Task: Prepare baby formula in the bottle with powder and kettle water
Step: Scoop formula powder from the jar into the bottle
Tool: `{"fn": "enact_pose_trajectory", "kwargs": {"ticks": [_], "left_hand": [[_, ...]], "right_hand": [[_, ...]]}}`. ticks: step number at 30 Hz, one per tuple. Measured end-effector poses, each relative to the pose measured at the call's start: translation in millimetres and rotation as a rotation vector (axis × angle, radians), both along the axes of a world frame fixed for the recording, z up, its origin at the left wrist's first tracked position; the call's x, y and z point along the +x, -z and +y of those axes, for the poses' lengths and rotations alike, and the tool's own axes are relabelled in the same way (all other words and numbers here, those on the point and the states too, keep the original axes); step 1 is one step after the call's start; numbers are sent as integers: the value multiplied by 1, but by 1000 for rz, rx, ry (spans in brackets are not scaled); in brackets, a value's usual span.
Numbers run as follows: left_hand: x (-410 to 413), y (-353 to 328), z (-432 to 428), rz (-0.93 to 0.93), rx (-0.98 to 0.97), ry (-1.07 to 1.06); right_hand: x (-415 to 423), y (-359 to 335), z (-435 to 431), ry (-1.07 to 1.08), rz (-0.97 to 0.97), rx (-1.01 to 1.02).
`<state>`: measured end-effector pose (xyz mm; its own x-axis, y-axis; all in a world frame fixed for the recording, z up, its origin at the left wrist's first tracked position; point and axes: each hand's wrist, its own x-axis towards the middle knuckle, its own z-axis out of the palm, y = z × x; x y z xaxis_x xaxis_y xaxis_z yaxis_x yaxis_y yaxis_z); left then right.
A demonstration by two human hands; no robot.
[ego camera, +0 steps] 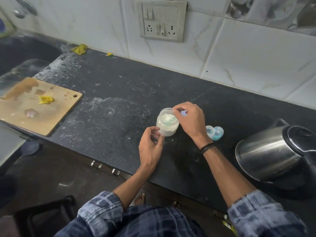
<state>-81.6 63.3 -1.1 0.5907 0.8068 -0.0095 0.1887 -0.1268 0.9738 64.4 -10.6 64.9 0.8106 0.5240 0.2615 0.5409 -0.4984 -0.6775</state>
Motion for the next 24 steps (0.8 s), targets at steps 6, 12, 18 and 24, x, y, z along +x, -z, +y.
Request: {"fn": "enact_pose_trajectory", "kwargs": {"ticks": [6,12,18,24], "left_hand": [[8,-2,-11,-64,123,109],[22,-8,-39,-93,180,316],[34,-7,-60,-72,220,478],[43,-13,-72,-60,227,539]], "right_hand": [[-2,-12,-45,136,11,179],[-12,-15,-110,288,115,236],[-26,-19,-166,445,108,255],[-46,-21,-211,596,114,295]]}}
